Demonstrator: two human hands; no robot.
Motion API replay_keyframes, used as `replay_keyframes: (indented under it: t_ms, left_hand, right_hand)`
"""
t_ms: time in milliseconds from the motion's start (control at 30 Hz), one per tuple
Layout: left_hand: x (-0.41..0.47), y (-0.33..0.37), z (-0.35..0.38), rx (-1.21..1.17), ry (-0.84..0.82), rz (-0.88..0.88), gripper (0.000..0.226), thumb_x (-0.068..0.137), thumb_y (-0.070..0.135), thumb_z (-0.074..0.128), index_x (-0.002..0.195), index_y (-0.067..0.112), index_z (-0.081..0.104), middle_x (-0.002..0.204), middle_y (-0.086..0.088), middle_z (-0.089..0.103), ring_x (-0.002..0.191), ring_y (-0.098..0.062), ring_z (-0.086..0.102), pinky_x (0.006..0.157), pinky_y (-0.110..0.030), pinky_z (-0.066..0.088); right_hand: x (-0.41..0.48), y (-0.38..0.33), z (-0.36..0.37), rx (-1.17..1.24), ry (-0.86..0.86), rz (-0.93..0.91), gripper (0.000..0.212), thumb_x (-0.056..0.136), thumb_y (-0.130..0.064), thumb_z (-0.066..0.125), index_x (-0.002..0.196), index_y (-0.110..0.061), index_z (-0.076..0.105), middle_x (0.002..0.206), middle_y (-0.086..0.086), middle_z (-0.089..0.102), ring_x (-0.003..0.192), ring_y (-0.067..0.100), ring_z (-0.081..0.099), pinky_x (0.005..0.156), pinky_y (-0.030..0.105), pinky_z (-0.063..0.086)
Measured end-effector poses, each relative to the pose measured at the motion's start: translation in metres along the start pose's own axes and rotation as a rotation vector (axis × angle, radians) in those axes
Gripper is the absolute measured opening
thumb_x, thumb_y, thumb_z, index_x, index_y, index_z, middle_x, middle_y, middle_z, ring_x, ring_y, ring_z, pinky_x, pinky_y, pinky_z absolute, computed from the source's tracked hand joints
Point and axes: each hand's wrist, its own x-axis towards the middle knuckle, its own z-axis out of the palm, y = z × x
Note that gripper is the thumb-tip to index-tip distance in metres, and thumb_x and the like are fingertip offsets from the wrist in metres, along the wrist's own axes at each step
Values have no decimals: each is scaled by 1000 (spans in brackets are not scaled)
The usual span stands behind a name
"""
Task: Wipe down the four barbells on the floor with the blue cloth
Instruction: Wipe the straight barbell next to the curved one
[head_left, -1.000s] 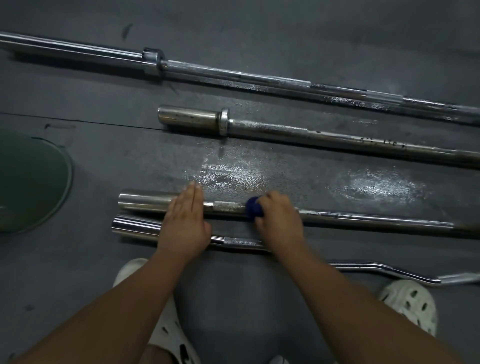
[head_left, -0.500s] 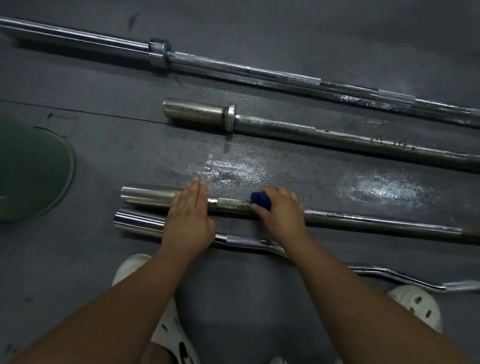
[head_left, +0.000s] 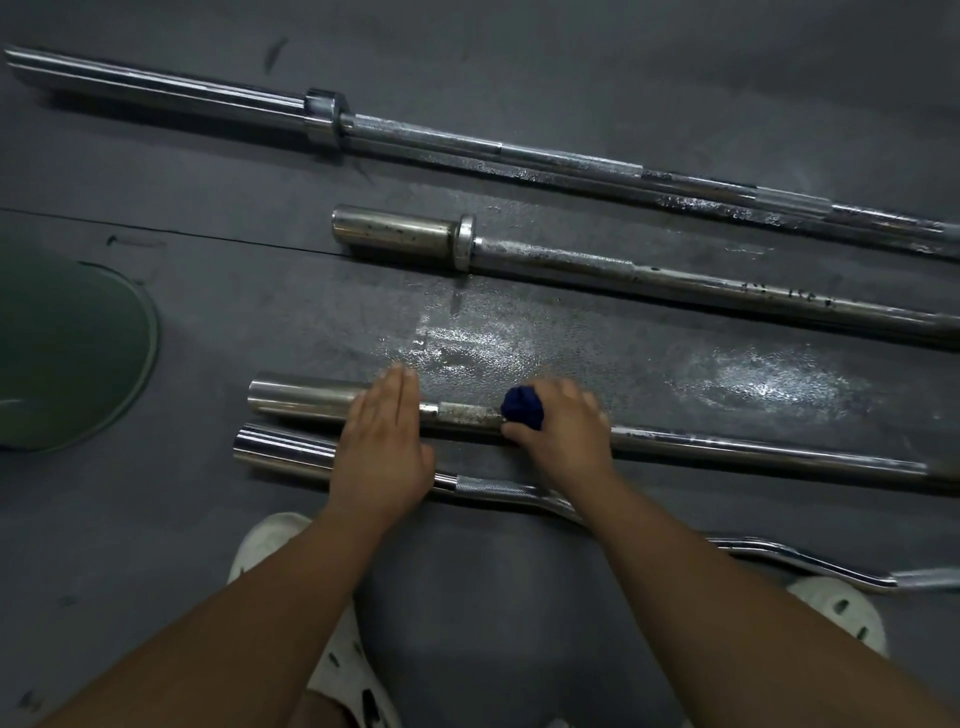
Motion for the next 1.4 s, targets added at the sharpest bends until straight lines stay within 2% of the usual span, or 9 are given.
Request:
replay_keyframes:
  t_ms: [67,200,333,500,733,833,967,1167,1400]
  left_hand:
    - [3,0,0,-2,0,-8,80,73,24,45,148,-2,34,155,-22,34,144,-35,32,119,-48,22]
    - [4,1,1,4,7,-9,79,73,24,44,147,-2,35,154,-23,35,143,-35,34,118,-49,23]
    - [4,1,3,1,3,-14,81,74,26,44,149,0,31,156,-22,32,145,-34,31,119,-48,20]
    - [4,2,3,1,13,-17,81,73,24,45,149,-1,32,155,-22,33,144,-35,31,119,-47,19]
    - [4,1,3,12,18,1,82,71,21,54,147,-3,34,154,-24,35,143,-36,34,118,-48,22]
    - [6,1,1,9,-9,-8,85,75,20,63,151,0,29,157,-21,30,146,-34,28,120,-45,16]
    - [6,0,-1,4,-7,-6,84,76,19,63,151,0,29,158,-21,30,146,-33,28,120,-43,13]
    - [4,-1,-1,1,-11,0,83,76,20,61,150,-1,30,157,-22,31,145,-35,30,119,-45,16]
    - [5,1,-6,-9,-30,-13,83,78,21,60,152,1,27,159,-20,28,146,-33,27,120,-42,12]
  right_hand:
    - [4,-5,-2,98,12,48,36,80,-49,71,109,-32,60,109,-8,55,105,18,48,88,35,37]
    - [20,-6,-19,764,-24,354,30,80,-53,69,83,-23,64,87,0,71,87,23,68,87,44,53]
    - [6,6,-17,521,81,223,29,81,-35,66,64,-18,51,71,6,55,74,27,56,60,32,36]
    - [-11,4,5,234,158,-92,11,84,-25,73,90,-16,68,92,-2,55,93,16,40,77,26,30]
    - [-15,-41,10,139,3,-331,43,72,-4,71,112,-17,65,104,2,65,105,24,49,88,35,46]
    - [-13,-35,9,192,82,-190,35,73,-5,69,102,-21,59,93,1,63,97,20,49,78,32,45]
    - [-8,-41,5,606,185,184,26,76,-5,68,90,-22,52,84,-3,60,80,17,56,66,28,44]
    - [3,-36,-6,310,10,34,27,81,-12,71,89,-23,47,88,-2,58,87,20,55,73,34,49]
    - [-5,-31,-4,48,110,-11,22,83,-15,69,93,-17,49,97,2,57,92,23,49,72,34,42]
